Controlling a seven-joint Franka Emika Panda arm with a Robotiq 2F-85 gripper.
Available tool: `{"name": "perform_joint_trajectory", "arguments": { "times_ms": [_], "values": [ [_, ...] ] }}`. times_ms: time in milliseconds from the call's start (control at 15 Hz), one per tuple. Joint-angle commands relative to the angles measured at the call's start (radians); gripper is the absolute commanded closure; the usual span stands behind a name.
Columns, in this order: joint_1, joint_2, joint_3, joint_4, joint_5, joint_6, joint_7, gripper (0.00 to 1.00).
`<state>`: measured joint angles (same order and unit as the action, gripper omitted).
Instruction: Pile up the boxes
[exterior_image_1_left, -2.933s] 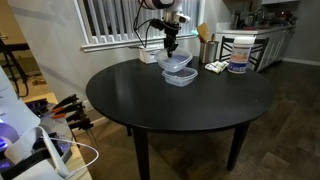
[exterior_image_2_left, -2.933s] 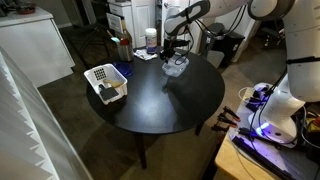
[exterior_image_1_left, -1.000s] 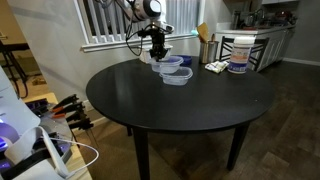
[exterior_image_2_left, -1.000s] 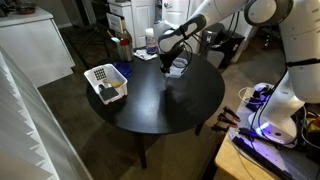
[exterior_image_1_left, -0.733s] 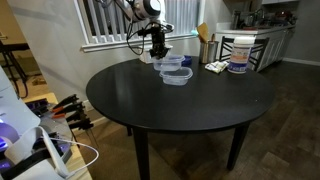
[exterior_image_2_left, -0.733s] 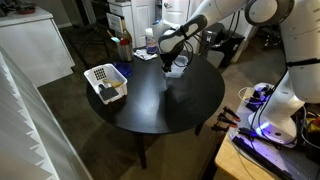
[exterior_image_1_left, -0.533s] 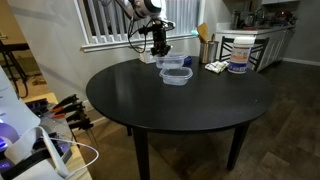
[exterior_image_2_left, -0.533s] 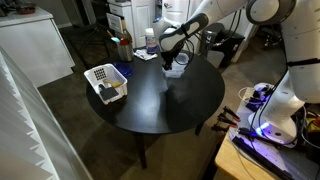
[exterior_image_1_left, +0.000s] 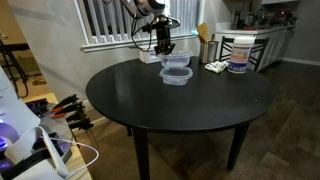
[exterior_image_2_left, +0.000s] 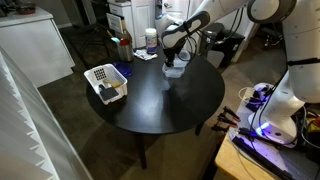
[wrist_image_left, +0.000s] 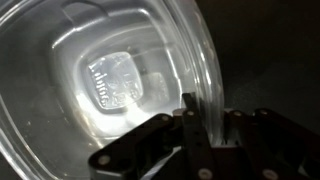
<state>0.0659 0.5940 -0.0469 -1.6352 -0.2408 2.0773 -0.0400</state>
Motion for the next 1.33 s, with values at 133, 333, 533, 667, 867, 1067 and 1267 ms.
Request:
{"name": "perform_joint_trajectory", "arguments": {
  "times_ms": [133, 333, 533, 667, 867, 1067, 1267],
  "values": [
    [-0.005, -0.031, 0.006, -0.031, -0.052, 0.050, -0.044, 0.99],
    [-0.009, -0.031, 0.010, -0.041, -0.047, 0.100, -0.040, 0.99],
    [-0.008, -0.026, 0.010, -0.047, -0.043, 0.136, -0.036, 0.99],
    [-0.008, -0.024, 0.011, -0.049, -0.037, 0.146, -0.033, 0.99],
    [-0.010, -0.026, 0.013, -0.057, -0.031, 0.156, -0.033, 0.99],
    [-0.013, -0.027, 0.021, -0.064, -0.017, 0.170, -0.030, 0.99],
    [-0.012, -0.027, 0.026, -0.072, -0.008, 0.183, -0.025, 0.64]
  ]
}}
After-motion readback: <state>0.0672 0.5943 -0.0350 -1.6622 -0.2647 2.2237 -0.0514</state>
